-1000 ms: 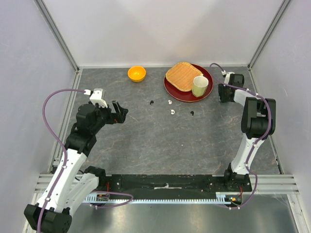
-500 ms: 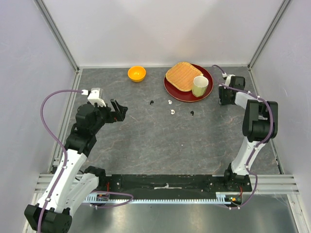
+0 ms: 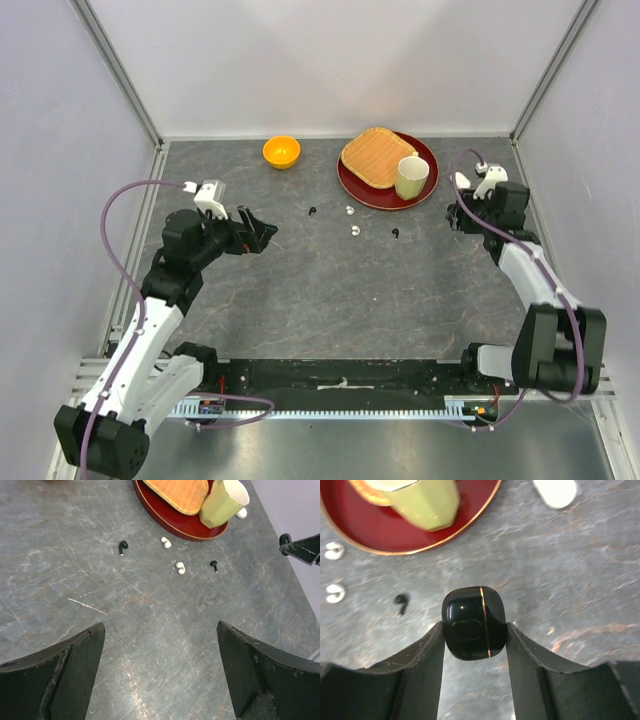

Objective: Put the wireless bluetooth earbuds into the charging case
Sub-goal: Pick up the charging case at the center of the board.

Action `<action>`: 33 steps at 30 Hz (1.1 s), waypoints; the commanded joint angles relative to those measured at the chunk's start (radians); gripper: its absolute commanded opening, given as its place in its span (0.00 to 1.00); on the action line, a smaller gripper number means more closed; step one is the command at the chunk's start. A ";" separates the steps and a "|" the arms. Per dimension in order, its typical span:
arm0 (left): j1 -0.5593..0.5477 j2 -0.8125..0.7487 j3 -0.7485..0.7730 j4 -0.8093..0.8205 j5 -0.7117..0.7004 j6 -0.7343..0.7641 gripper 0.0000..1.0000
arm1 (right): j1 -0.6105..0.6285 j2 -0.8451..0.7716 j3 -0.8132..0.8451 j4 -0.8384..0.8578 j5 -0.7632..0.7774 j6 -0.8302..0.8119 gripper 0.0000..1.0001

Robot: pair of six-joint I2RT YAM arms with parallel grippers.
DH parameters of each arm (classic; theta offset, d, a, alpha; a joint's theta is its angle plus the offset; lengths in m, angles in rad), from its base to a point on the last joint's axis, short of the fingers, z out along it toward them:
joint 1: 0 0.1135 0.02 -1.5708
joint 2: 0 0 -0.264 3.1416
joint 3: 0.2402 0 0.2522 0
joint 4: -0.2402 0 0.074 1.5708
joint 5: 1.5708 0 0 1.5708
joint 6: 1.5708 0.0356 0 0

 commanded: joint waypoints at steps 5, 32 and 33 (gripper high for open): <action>0.009 0.048 0.013 0.030 0.185 0.010 0.99 | 0.016 -0.324 -0.178 0.158 -0.329 0.122 0.07; -0.301 0.359 0.189 0.132 0.195 -0.232 0.93 | 0.614 -0.301 -0.238 0.359 -0.314 -0.137 0.00; -0.307 0.368 0.188 0.154 0.196 -0.244 0.92 | 0.637 -0.296 -0.233 0.361 -0.307 -0.142 0.00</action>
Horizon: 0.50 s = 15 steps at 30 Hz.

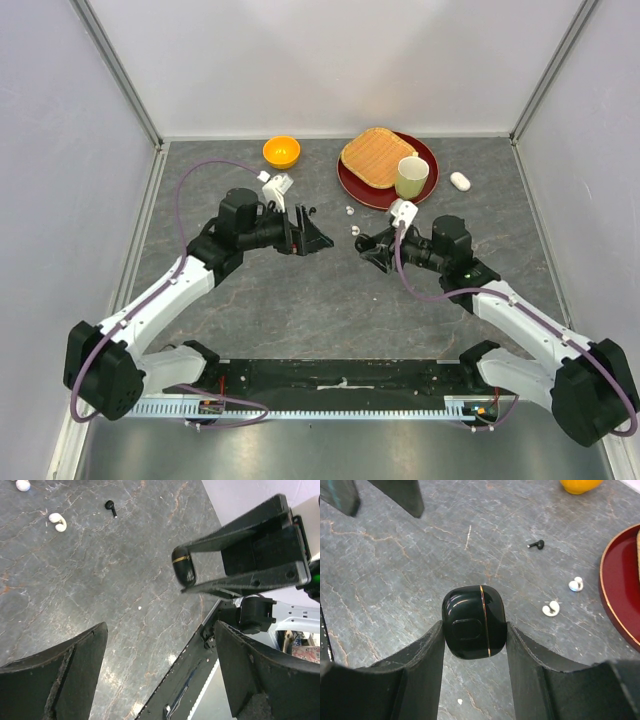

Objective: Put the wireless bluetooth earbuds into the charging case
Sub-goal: Pick up the charging case at the center of the board.

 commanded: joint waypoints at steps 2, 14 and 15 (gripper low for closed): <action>-0.043 0.043 0.037 0.087 -0.038 -0.082 0.90 | 0.085 0.034 0.030 0.087 0.049 -0.052 0.00; -0.097 0.139 0.060 0.114 -0.036 -0.115 0.78 | 0.217 0.101 0.086 0.116 0.147 -0.075 0.00; -0.101 0.145 0.060 0.114 -0.035 -0.115 0.77 | 0.222 0.104 0.086 0.123 0.151 -0.075 0.00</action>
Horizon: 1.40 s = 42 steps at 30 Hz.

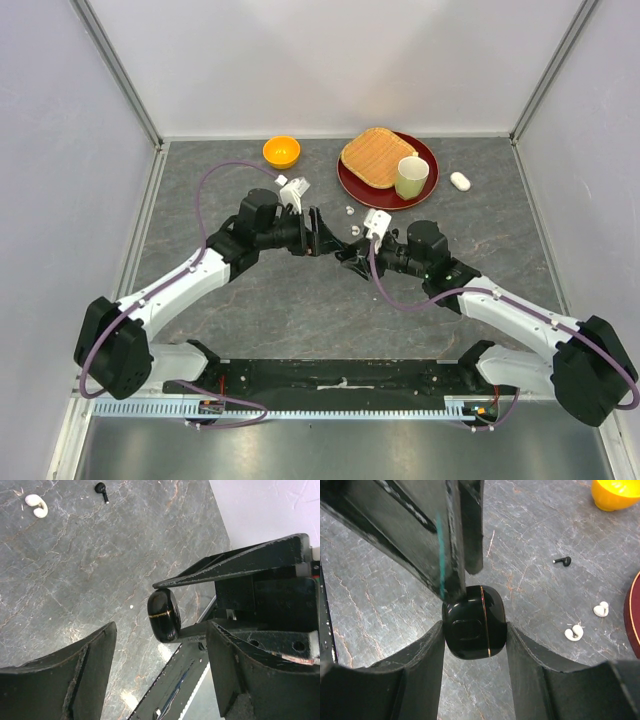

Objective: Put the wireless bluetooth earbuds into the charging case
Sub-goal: Pick up the charging case at the center of the board.

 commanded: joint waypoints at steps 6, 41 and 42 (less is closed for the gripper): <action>-0.024 0.040 0.041 0.046 0.013 -0.033 0.68 | 0.046 0.010 0.049 0.102 0.046 -0.032 0.00; -0.041 0.038 0.038 0.031 0.016 0.045 0.02 | 0.073 -0.022 0.037 0.113 0.166 -0.027 0.72; -0.041 0.016 0.037 0.021 -0.029 0.065 0.02 | 0.075 -0.029 0.040 0.107 0.167 -0.021 0.87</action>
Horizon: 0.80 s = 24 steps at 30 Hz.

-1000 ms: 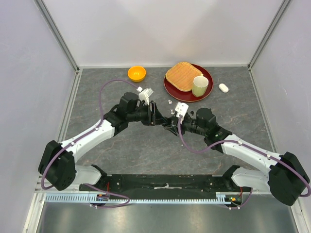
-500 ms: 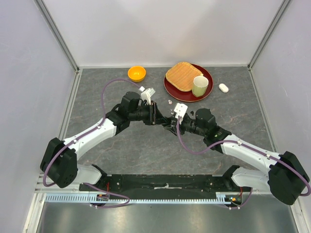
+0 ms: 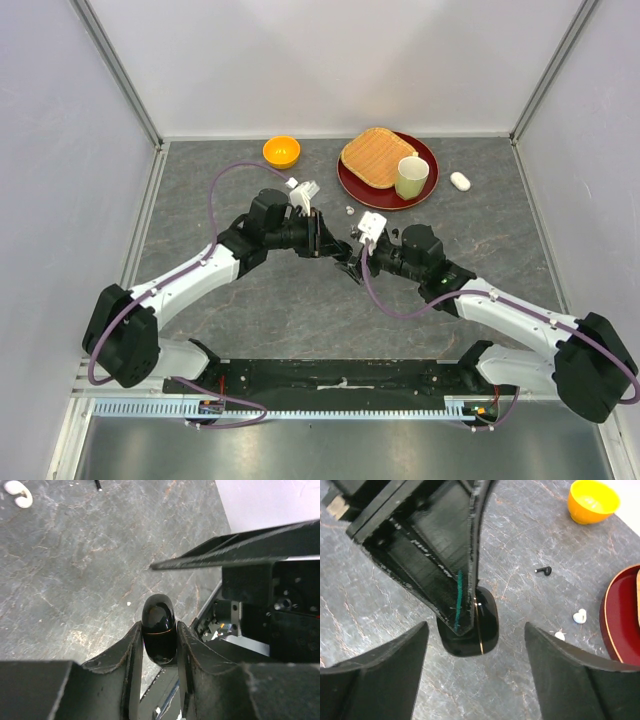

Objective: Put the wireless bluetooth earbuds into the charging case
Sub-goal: Pick up the charging case at the center of the board.

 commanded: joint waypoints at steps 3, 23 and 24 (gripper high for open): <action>-0.010 -0.121 0.005 -0.010 -0.156 0.116 0.02 | 0.001 -0.077 0.053 0.017 0.044 0.052 0.97; 0.007 -0.420 -0.320 0.566 -0.153 0.409 0.02 | -0.174 -0.147 0.277 -0.201 0.191 1.002 0.98; 0.005 -0.440 -0.349 0.638 -0.125 0.441 0.02 | -0.180 -0.134 0.262 -0.183 0.145 1.068 0.98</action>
